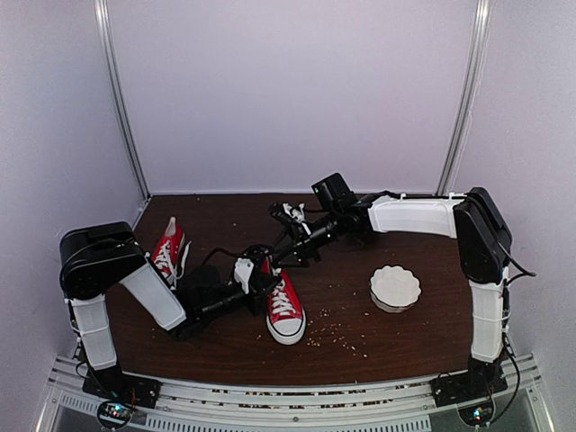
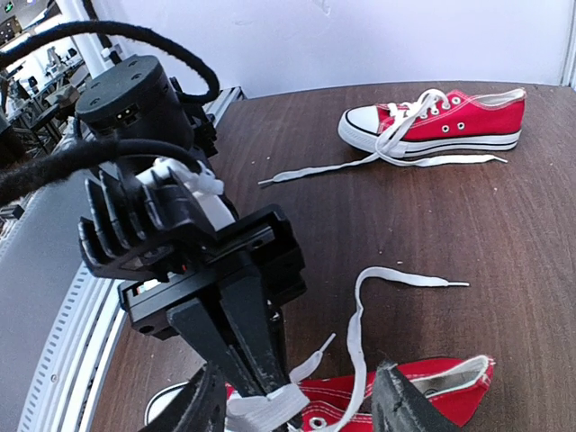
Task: Tie the shoes
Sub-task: Fold the half-tied shoelace on the shoe.
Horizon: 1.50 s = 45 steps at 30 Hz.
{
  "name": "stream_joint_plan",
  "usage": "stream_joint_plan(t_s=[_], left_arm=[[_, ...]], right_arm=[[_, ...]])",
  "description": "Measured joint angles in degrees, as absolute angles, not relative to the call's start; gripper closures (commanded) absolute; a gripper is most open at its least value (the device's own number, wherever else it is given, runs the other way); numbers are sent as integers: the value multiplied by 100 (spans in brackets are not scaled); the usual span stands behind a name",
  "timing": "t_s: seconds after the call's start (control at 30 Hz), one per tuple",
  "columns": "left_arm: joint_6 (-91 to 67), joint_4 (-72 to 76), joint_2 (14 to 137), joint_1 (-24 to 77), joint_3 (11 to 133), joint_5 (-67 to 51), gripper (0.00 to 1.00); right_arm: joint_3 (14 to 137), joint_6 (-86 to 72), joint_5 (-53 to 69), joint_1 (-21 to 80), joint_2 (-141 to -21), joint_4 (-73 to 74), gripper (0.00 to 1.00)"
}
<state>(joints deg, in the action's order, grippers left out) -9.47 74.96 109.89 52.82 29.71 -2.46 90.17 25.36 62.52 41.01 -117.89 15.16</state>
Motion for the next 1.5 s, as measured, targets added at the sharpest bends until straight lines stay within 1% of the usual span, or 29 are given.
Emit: stream_joint_plan(t_s=[0.3,0.5,0.57,0.6,0.63,0.73,0.8,0.83,0.93,1.07,1.1,1.17,1.2,1.27,1.3,1.37,1.5], left_arm=[[-904,7496,10989,5280,2971,-309,100],[-891,7496,10989,5262,2971,-344,100],[-891,7498,10989,5256,2971,-346,100],[-888,7496,10989,5253,2971,-349,100],[-891,7496,10989,5253,2971,-349,100],[-891,7496,10989,5253,2971,-355,100],[-891,7498,10989,5253,2971,-364,100],[-891,7498,10989,5253,2971,-366,100],[-891,7496,10989,5253,2971,-368,100],[-895,7498,10991,5253,2971,-366,100],[-897,7498,10993,5251,2971,-368,97],[-928,7496,10993,5242,2969,-368,71],[-947,7494,10993,5236,2969,-373,62],[-1002,7498,10982,5210,2956,-416,52],[-1044,7491,10960,5192,2934,-443,48],[-1107,7450,10831,5153,2812,-523,45],[-1444,6984,10197,4871,2477,-792,45]], right_arm=[[9008,2598,6534,4051,-11909,1420,40],[8938,3055,6825,4095,-11922,1651,38],[8903,3203,6840,4123,-11922,1767,39],[8897,3253,6840,4128,-11922,1811,42],[8895,3312,6836,4139,-11922,1874,47],[8895,3365,6818,4174,-11922,1949,73],[8895,3389,6807,4178,-11922,1957,84],[8892,3308,6796,4180,-11922,1955,89],[8858,3157,6764,4182,-11922,1798,99],[8737,2823,6685,4185,-11920,1503,100],[8689,2714,6648,4185,-11920,1391,100],[8602,2484,6549,4185,-11917,1197,100],[8562,2362,6493,4185,-11915,1109,100],[8503,2158,6348,4185,-11913,974,100],[8473,2062,6272,4185,-11913,915,100],[8403,1885,6136,4185,-11911,808,100],[8307,1662,5986,4187,-11883,694,100]])
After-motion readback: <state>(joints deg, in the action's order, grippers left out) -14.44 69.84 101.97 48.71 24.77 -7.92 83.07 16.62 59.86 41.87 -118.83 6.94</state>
